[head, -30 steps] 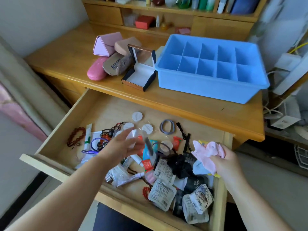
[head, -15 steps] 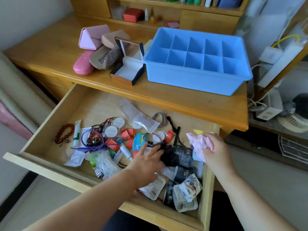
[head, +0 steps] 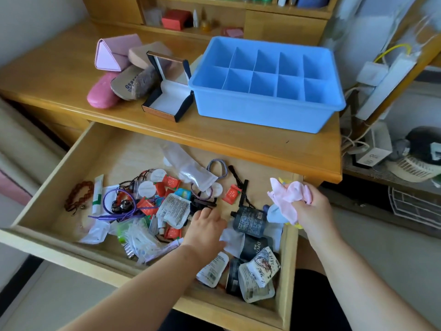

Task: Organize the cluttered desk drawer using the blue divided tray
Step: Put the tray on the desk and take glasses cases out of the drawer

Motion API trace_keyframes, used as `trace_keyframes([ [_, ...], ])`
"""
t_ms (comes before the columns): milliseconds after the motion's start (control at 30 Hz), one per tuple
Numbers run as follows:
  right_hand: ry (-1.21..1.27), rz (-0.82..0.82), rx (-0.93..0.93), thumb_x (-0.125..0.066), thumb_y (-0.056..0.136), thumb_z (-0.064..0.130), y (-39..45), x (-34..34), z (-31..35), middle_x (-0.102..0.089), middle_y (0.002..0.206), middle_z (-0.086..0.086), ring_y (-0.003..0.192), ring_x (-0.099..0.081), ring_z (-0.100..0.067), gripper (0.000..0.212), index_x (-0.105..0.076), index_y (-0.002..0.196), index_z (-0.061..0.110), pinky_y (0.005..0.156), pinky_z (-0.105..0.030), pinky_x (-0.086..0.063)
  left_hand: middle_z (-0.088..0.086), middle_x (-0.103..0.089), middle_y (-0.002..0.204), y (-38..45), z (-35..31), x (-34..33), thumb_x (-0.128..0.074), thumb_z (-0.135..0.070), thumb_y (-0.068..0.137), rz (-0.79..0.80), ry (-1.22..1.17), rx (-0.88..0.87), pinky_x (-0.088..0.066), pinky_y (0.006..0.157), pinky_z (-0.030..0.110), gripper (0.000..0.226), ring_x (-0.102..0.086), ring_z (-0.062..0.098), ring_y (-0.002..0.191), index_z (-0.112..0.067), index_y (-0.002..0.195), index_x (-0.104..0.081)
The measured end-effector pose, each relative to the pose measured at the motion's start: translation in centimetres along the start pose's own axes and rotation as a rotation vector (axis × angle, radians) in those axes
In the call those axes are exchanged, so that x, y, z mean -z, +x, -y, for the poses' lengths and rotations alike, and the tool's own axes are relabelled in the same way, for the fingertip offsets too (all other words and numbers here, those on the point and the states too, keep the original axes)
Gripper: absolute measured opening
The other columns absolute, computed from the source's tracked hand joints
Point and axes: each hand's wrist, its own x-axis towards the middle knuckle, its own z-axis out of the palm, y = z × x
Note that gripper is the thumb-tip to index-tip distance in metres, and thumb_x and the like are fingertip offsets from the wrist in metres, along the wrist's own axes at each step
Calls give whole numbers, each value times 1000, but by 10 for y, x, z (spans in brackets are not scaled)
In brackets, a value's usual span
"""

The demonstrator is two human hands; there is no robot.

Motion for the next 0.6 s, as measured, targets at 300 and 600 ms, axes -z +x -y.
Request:
trace_keyframes([
  [300,-112,276,-85,-60,84,17,-3,-13,13,-71,85,12,71,-67,-3,28,-68,85,44,51,-20,-51,-9,-51,70,2,4,56,-49,-16,93,-91,-891,123,-38,59,17,20,-47,8,65,-20,74,-51],
  [600,-71,549,-115,-75,75,22,1,-31,39,-65,72,-12,51,-56,-17,17,-67,90,19,48,-24,-43,3,-58,74,7,-10,106,-50,-17,98,-154,-1575,54,-47,72,24,14,-55,12,71,-13,93,-62],
])
